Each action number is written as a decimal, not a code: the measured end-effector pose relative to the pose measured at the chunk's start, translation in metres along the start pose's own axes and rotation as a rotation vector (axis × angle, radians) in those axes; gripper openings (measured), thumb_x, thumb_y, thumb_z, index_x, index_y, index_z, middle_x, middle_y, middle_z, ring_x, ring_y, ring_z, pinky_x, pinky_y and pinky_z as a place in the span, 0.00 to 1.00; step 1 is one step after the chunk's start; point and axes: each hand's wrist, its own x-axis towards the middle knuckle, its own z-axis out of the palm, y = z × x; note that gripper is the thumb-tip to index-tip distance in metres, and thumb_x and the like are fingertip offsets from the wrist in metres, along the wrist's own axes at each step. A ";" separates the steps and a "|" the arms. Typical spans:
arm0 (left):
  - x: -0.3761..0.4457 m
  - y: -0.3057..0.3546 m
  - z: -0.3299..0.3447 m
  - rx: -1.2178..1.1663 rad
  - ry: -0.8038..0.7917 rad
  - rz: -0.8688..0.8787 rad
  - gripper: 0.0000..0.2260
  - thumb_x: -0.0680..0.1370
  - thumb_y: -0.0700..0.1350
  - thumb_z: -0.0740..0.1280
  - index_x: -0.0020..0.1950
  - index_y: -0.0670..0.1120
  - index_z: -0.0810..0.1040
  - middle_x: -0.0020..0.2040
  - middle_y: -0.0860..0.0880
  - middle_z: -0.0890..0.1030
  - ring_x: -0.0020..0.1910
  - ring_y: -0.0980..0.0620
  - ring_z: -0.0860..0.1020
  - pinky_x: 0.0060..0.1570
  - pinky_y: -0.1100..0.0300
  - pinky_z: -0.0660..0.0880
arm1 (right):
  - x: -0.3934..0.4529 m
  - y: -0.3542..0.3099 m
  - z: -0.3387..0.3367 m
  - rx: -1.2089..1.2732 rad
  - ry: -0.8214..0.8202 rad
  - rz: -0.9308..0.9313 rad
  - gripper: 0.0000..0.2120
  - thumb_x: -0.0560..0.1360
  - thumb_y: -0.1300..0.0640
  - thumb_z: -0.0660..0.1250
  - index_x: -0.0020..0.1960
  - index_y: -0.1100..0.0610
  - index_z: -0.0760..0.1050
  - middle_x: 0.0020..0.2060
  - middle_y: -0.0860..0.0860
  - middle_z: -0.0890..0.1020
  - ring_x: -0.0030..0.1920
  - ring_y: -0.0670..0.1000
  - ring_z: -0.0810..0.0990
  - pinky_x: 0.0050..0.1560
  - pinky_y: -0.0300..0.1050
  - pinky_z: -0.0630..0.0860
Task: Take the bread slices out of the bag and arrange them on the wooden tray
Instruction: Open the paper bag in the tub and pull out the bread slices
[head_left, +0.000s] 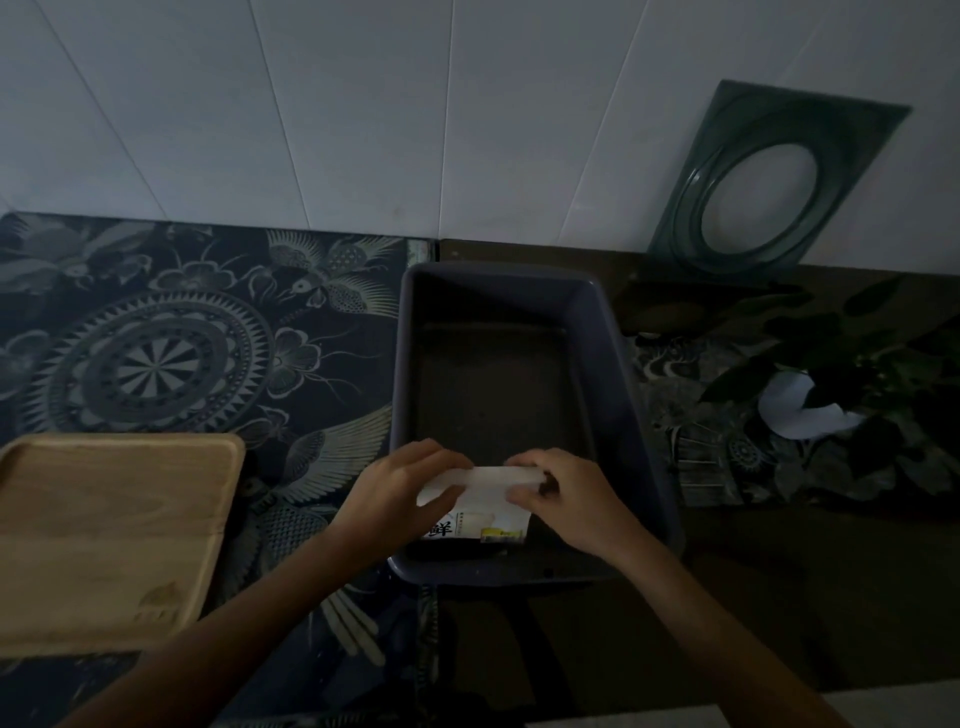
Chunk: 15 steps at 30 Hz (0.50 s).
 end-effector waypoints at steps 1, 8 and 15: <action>-0.001 0.000 -0.001 -0.014 0.001 -0.003 0.11 0.78 0.48 0.70 0.60 0.51 0.82 0.53 0.54 0.82 0.49 0.53 0.81 0.43 0.51 0.81 | -0.003 0.000 0.003 -0.044 0.027 -0.028 0.17 0.77 0.50 0.74 0.65 0.47 0.79 0.53 0.45 0.80 0.53 0.44 0.79 0.54 0.43 0.78; 0.005 0.004 -0.008 -0.076 0.015 -0.038 0.07 0.80 0.48 0.69 0.53 0.50 0.85 0.47 0.55 0.85 0.44 0.56 0.83 0.42 0.52 0.81 | -0.012 -0.015 0.018 -0.202 0.192 -0.220 0.10 0.82 0.54 0.68 0.61 0.53 0.83 0.52 0.48 0.81 0.55 0.48 0.78 0.52 0.45 0.78; 0.018 0.014 -0.014 -0.189 -0.055 -0.237 0.05 0.78 0.48 0.70 0.48 0.51 0.86 0.44 0.56 0.85 0.43 0.59 0.82 0.46 0.56 0.80 | -0.005 -0.018 0.012 -0.250 0.195 -0.236 0.09 0.83 0.54 0.66 0.59 0.54 0.82 0.51 0.48 0.82 0.54 0.49 0.77 0.53 0.51 0.78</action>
